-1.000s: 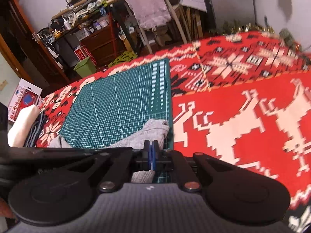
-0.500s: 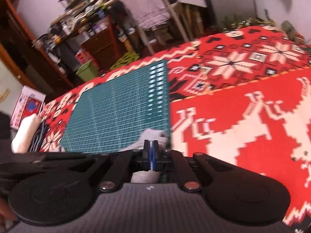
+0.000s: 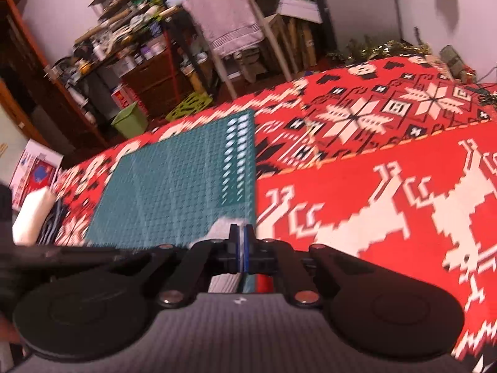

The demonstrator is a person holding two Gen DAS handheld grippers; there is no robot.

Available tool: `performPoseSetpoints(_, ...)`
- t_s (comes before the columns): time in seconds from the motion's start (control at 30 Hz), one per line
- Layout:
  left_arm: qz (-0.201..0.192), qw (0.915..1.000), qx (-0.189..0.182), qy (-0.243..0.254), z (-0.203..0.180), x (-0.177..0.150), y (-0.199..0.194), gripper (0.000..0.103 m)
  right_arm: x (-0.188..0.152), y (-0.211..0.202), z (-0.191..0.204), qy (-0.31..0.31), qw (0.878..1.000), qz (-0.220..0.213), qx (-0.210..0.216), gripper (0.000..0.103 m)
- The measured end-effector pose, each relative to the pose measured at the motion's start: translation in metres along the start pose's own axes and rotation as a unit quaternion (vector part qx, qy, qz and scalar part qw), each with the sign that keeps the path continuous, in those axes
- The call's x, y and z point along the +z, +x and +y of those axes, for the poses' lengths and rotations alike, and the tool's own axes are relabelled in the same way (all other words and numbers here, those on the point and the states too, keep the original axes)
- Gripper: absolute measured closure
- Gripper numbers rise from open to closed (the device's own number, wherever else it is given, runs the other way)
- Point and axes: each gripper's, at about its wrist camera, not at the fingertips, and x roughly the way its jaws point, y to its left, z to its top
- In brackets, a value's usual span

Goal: Fold clothes

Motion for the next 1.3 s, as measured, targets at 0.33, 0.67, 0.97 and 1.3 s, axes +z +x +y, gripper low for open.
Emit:
performPoseSetpoints(0.33, 0.025, 0.9993, 0.008, 0.026, -0.004, -0.021, 0.008, 0.099, -0.029, 0.003, 0.013, -0.024, 0.999, 0.03, -0.005, 0.103)
performPoseSetpoints(0.67, 0.022, 0.9991, -0.021, 0.031, -0.014, -0.031, -0.022, 0.099, -0.039, -0.027, 0.021, -0.032, 0.999, 0.036, 0.018, 0.099)
performPoseSetpoints(0.97, 0.038, 0.9988, 0.008, 0.028, -0.011, -0.047, -0.014, 0.097, -0.056, -0.027, 0.025, -0.051, 0.997, 0.047, -0.016, 0.098)
performPoseSetpoints(1.3, 0.03, 0.9991, 0.003, 0.029, -0.019, -0.053, -0.035, 0.097, -0.06, -0.046, 0.037, -0.042, 0.998, 0.036, 0.011, 0.093)
